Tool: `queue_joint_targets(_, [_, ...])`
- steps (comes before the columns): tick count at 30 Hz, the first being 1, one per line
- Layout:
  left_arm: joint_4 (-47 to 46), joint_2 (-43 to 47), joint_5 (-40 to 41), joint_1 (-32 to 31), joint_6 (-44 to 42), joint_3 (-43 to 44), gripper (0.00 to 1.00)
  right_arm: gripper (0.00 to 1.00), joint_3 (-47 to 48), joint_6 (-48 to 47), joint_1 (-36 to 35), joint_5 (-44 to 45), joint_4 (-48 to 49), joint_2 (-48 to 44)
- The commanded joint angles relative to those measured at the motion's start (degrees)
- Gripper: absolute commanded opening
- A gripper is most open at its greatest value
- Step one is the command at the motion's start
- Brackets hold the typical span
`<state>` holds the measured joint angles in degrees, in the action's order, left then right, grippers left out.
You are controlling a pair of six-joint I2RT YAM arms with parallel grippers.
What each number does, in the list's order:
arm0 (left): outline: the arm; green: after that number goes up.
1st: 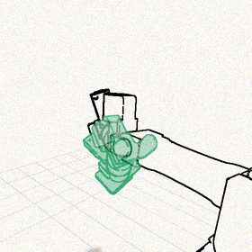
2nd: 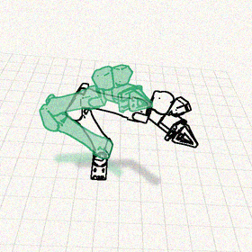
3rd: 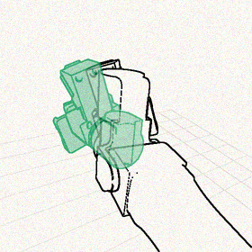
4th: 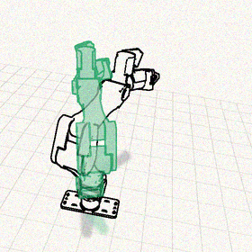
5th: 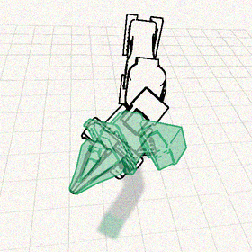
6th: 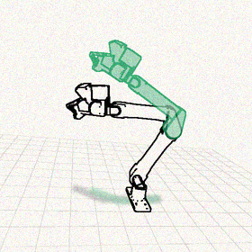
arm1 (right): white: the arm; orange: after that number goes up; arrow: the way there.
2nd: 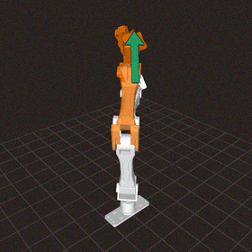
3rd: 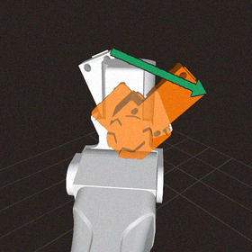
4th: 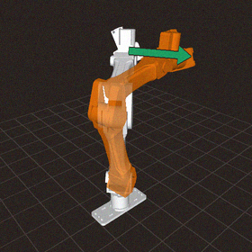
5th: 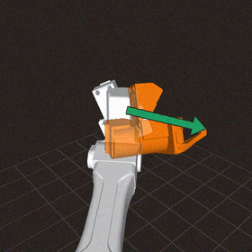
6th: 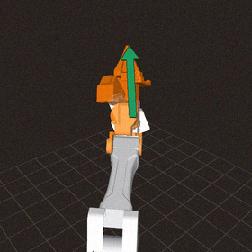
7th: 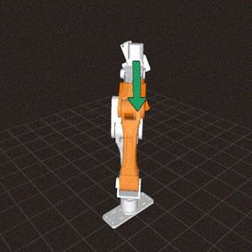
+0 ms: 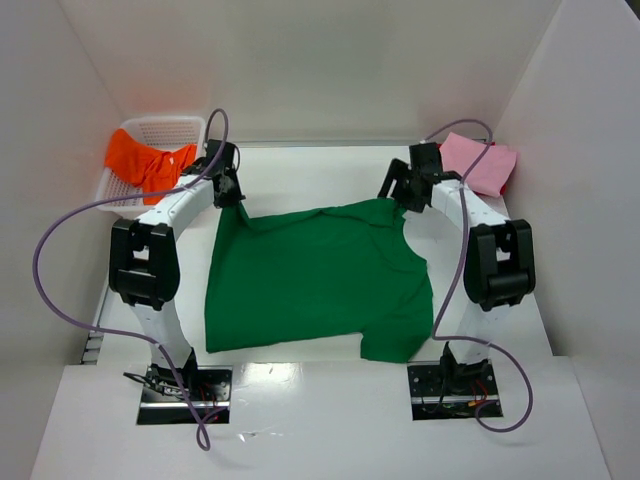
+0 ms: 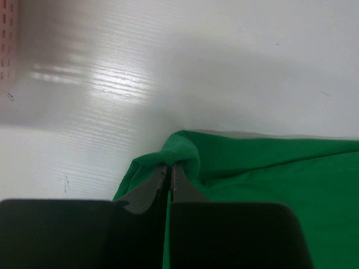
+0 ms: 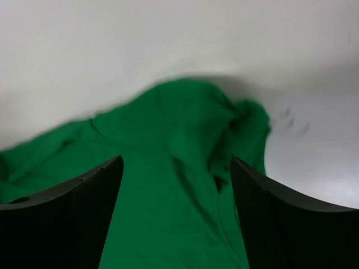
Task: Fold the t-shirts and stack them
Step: Flatten out the tshirt
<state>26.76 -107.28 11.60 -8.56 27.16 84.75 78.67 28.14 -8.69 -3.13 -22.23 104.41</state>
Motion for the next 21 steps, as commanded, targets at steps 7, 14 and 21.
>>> queue_joint_targets(7, [-1.19, 1.38, -1.84, 1.17, -1.23, -1.93, 0.0, 0.73, -5.42, 2.71, -2.91, -0.93, 1.31, 0.15])
queue_joint_targets(14, [-1.19, 3.05, -1.84, 1.7, -1.76, -3.28, 0.0, 0.55, -1.17, 1.65, -3.44, 1.48, 1.92, 3.09])
queue_joint_targets(21, [-1.72, 3.57, -1.84, 1.7, -1.76, -3.8, 0.0, 0.12, 2.17, -0.36, -3.44, 6.56, 1.92, 5.28])
